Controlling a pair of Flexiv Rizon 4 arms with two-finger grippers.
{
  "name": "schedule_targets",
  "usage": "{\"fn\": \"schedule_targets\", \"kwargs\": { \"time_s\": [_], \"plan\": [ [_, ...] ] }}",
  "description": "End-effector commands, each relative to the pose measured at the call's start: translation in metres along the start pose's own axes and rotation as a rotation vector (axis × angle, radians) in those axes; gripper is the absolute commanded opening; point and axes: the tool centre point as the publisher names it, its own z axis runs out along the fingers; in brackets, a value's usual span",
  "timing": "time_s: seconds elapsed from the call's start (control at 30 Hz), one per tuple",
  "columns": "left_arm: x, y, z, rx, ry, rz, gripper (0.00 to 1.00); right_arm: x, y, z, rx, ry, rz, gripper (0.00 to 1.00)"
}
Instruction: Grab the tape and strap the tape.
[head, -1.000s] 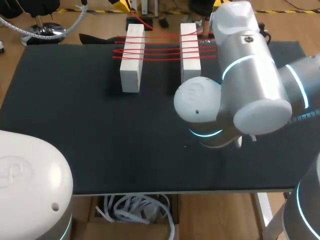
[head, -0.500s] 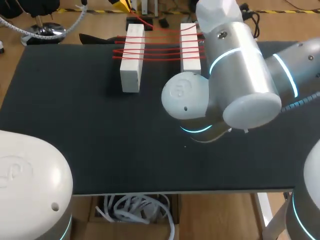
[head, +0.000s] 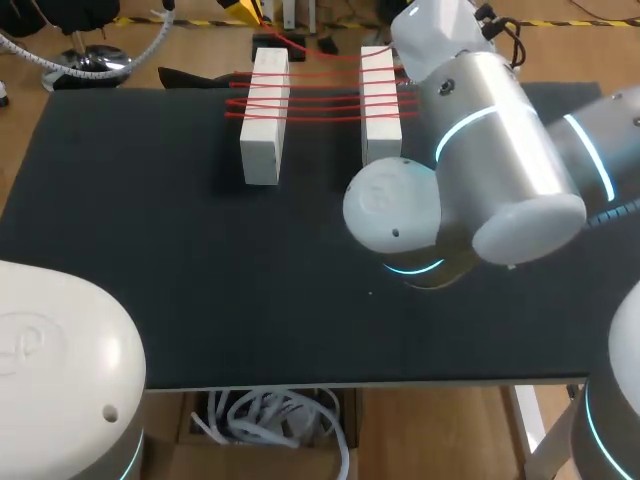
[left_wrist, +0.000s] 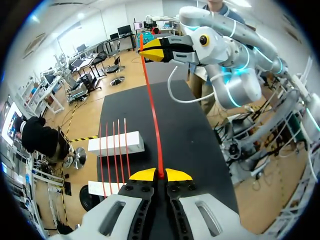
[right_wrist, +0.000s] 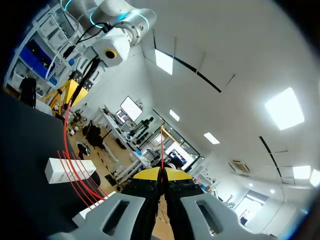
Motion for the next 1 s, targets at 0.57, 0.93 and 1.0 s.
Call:
{"fn": "schedule_targets", "kwargs": {
  "time_s": [0.57, 0.93, 1.0],
  "plan": [
    [0.000, 0.000, -0.001, -0.004, 0.002, -0.001, 0.00, 0.046, 0.041, 0.005, 0.213, 0.127, -0.553, 0.00],
    [0.000, 0.000, -0.001, -0.004, 0.002, -0.001, 0.00, 0.055, 0.063, 0.014, 0.122, 0.166, -0.900, 0.00],
    [0.000, 0.000, -0.001, -0.004, 0.002, -0.001, 0.00, 0.056, 0.063, 0.016, 0.116, 0.164, -0.945, 0.00]
  ]
}}
